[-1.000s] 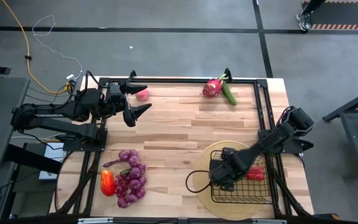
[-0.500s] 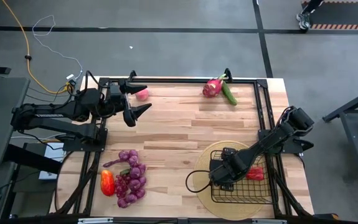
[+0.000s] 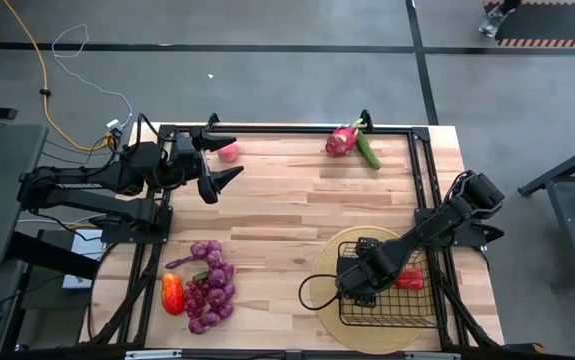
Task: Build produce basket
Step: Put the orange into the wire basket, then put the peach into the wire basket
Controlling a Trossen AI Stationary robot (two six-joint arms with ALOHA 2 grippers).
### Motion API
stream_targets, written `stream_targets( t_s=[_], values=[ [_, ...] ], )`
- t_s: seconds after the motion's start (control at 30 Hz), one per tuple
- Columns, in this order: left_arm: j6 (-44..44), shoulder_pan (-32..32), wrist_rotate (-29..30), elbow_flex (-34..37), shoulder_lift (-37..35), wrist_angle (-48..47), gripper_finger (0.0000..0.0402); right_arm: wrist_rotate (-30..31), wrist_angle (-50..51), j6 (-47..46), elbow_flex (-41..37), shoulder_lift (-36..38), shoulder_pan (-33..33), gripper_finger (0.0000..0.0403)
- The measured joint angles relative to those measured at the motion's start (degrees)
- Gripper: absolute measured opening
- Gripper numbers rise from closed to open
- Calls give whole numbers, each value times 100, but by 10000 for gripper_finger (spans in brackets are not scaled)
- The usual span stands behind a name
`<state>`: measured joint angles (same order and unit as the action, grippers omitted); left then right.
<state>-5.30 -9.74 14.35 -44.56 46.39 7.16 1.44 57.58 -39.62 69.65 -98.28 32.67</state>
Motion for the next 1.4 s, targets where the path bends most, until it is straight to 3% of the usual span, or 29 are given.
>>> stream_targets(
  t_s=[0.27,0.47,0.6,0.77,0.83,0.97,1.13,1.27,1.4],
  values=[
    [-2,1,0,0,0,1,392,-145,258,155,-4,222,-2,398],
    [-2,2,88,0,0,2,392,-196,500,181,-7,1183,-3,398],
    [-1,0,130,0,0,2,392,563,535,-253,-7,2154,-135,398],
    [-6,2,151,0,-1,4,392,2423,265,-319,-16,3223,-514,398],
    [-75,1,150,0,-1,4,392,2813,-95,-73,-149,3587,-759,397],
    [-340,0,34,0,0,-2,392,2805,-1568,441,-1042,4333,-1286,393],
    [-678,2,-307,0,-1,-2,392,1991,-4472,1117,-2731,5087,-1941,392],
    [-956,2,-368,0,0,-8,392,1698,-6994,1426,-3699,5241,-2332,392],
    [-953,2,-367,0,0,-9,392,1680,-8667,1794,-4165,5208,-2583,392]
  ],
)
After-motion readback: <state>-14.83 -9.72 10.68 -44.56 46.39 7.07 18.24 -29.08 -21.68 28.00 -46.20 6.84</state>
